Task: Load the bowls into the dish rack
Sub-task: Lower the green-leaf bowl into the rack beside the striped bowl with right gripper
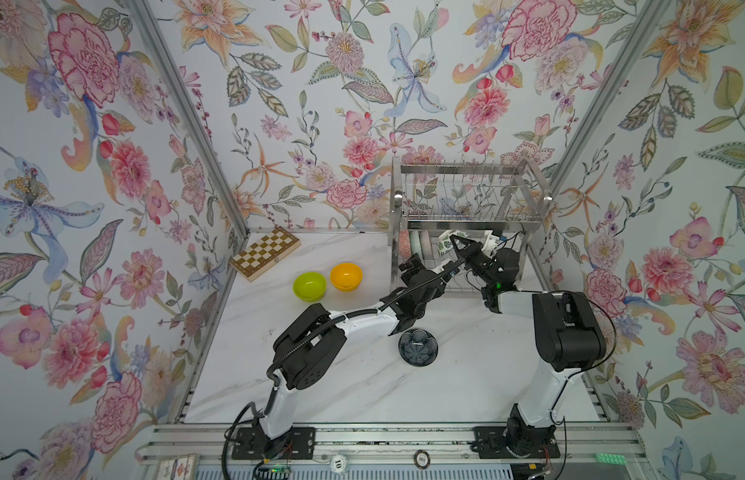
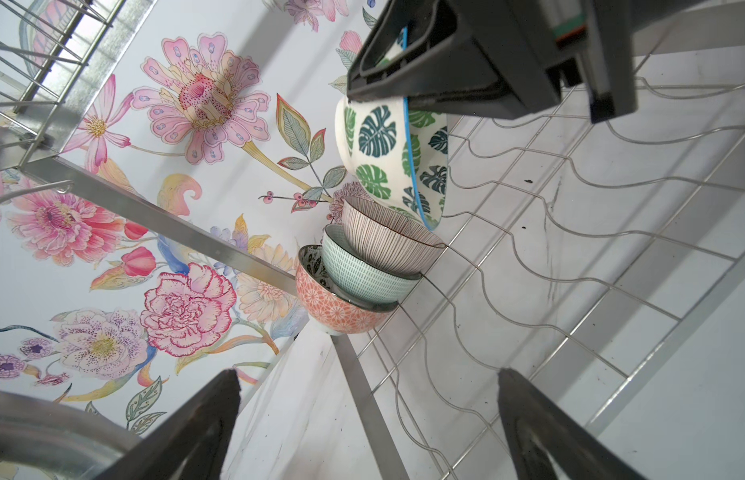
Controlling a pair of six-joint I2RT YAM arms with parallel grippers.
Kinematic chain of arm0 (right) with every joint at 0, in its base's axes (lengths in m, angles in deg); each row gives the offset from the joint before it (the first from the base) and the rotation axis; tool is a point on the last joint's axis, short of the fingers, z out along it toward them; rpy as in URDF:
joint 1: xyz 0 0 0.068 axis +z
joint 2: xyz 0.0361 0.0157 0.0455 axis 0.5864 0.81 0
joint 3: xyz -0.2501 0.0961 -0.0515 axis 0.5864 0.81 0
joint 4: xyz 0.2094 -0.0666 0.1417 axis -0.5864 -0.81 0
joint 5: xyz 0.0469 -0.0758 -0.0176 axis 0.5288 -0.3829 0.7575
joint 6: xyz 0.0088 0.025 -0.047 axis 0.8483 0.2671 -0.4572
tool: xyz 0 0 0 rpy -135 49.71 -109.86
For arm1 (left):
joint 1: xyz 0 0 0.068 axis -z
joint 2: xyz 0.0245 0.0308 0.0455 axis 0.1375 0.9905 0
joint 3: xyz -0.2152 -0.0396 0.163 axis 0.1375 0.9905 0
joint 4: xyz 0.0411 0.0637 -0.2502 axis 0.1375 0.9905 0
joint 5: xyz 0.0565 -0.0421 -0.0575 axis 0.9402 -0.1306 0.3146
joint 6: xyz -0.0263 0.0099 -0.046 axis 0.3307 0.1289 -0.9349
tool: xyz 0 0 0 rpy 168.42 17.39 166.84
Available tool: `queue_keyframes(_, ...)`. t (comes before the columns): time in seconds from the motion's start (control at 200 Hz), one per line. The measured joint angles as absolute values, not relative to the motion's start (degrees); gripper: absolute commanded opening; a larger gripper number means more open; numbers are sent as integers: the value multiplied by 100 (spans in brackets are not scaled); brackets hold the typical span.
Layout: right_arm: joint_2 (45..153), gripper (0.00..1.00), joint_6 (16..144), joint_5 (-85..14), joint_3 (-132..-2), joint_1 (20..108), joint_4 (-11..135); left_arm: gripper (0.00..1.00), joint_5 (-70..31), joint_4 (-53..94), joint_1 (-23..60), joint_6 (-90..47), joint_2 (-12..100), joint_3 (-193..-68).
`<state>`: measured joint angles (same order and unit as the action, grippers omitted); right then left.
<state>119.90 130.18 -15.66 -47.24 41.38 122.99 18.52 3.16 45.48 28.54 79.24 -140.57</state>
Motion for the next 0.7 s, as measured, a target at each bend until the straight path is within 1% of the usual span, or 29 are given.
queue_keyframes(0.325, 12657, 0, 12828, -1430, -5336, 4064, 11857, 99, 1697, 347, 4533, 2799, 7976, -14116)
queue_keyframes(0.701, 13172, 0, 12736, -1328, -5910, 4057, 11540, 99, 1585, 388, 4528, 2742, 8173, -14218)
